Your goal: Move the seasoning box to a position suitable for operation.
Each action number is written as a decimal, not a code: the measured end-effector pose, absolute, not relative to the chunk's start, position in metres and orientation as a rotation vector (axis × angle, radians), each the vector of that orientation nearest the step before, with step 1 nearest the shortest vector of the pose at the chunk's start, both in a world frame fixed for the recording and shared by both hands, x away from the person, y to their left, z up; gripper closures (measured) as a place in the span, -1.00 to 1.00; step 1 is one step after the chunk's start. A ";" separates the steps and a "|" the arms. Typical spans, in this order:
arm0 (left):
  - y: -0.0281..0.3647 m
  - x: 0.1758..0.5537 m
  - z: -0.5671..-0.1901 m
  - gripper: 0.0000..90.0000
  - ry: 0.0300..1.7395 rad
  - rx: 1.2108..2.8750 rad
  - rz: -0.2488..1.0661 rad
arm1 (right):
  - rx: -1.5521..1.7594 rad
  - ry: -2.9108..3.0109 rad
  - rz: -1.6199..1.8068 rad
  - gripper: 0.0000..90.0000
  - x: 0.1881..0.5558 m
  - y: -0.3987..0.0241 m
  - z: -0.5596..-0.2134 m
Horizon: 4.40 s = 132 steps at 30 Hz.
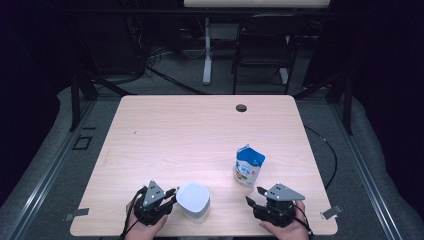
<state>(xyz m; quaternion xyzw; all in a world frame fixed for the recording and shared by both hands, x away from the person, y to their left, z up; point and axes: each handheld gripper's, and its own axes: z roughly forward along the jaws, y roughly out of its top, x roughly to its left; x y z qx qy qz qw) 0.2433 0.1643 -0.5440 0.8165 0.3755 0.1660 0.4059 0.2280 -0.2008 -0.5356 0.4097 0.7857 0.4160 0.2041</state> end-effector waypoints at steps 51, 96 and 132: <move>0.165 0.224 -0.545 0.46 0.911 2.087 0.352 | 0.838 2.394 1.185 -0.21 0.204 -0.085 -0.559; 0.181 0.225 -0.519 0.37 0.904 1.980 0.336 | 0.830 2.346 1.204 -0.06 0.209 -0.100 -0.553; 0.159 0.257 -0.473 1.00 0.797 2.024 0.258 | 0.844 2.328 1.184 0.65 0.241 -0.117 -0.490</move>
